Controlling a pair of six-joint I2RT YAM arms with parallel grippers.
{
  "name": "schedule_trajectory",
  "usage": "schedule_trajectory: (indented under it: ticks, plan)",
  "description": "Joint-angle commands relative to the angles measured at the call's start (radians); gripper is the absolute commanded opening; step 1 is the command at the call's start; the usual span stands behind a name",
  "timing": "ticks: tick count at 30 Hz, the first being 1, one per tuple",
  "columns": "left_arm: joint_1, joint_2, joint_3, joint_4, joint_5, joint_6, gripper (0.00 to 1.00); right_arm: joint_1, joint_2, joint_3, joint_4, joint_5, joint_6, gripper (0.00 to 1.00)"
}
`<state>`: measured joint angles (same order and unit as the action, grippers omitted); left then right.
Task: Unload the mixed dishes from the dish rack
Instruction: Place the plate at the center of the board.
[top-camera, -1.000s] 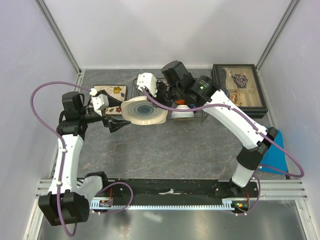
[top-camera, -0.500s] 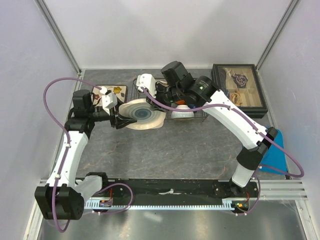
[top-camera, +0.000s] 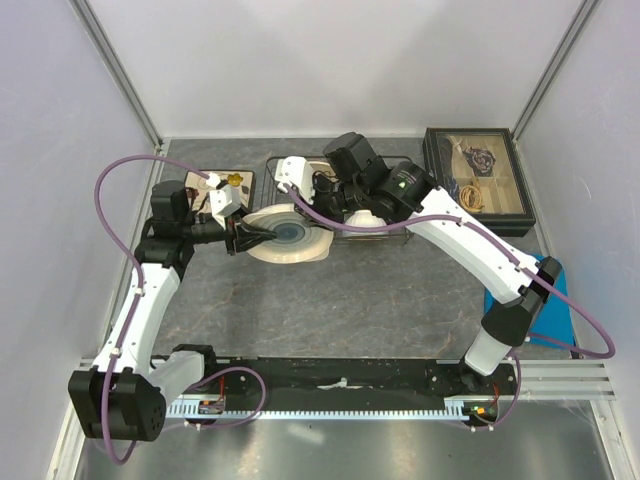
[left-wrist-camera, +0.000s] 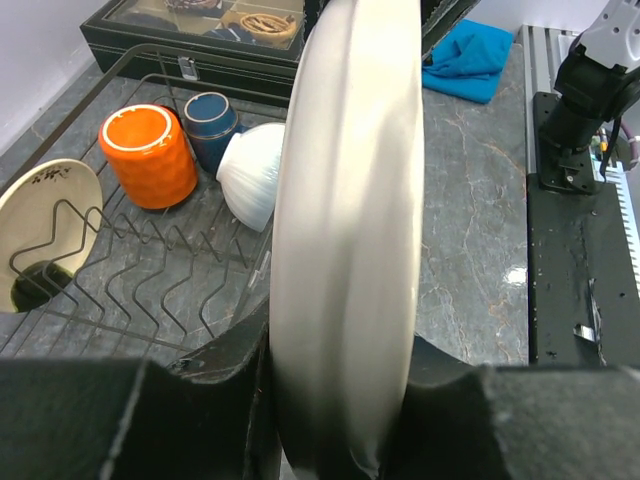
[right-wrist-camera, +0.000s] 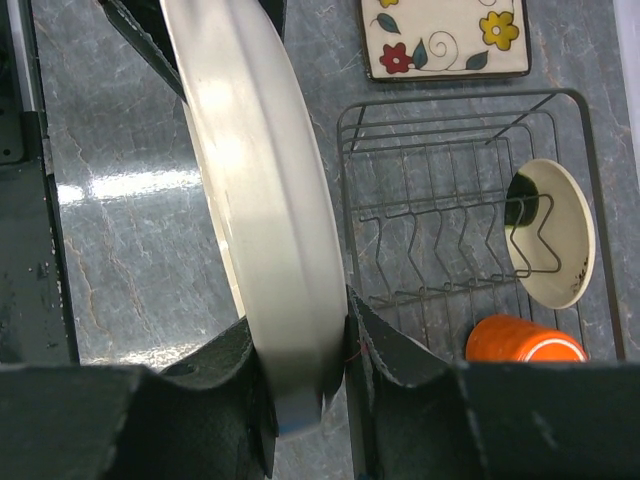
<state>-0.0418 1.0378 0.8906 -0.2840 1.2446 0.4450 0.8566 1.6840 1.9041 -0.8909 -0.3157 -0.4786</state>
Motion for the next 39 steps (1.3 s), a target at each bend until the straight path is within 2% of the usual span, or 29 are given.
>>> schedule_trajectory:
  ticks: [1, 4, 7, 10, 11, 14, 25, 31, 39]
  plan:
    - [0.002, -0.027, -0.001, 0.005, -0.002, -0.019, 0.14, -0.005, -0.099, 0.023, 0.122, 0.01, -0.011, 0.0]
    - [0.003, -0.033, -0.004, -0.007, -0.002, -0.003, 0.02, -0.005, -0.106, 0.018, 0.124, 0.024, -0.014, 0.0]
    - [0.003, -0.039, -0.005, -0.021, 0.012, 0.007, 0.02, -0.005, -0.104, 0.012, 0.129, 0.029, -0.009, 0.05]
    - [0.003, -0.041, -0.004, -0.026, 0.021, 0.003, 0.02, -0.005, -0.104, 0.003, 0.132, 0.029, -0.011, 0.16]
    - [0.003, -0.041, -0.004, -0.026, 0.022, 0.001, 0.02, -0.005, -0.104, 0.001, 0.133, 0.029, -0.011, 0.23]
    - [0.005, -0.044, -0.005, -0.026, 0.024, 0.0, 0.01, -0.005, -0.102, -0.002, 0.133, 0.032, -0.009, 0.33]
    - [0.005, -0.045, 0.014, 0.06, 0.009, -0.132, 0.02, -0.005, -0.083, -0.013, 0.135, 0.033, -0.006, 0.59]
    - [0.005, -0.038, 0.025, 0.088, -0.074, -0.167, 0.02, -0.005, -0.087, -0.014, 0.135, 0.036, -0.002, 0.67]
    - [0.039, -0.002, 0.028, 0.108, -0.162, -0.221, 0.01, -0.005, -0.125, -0.048, 0.148, 0.055, -0.002, 0.7]
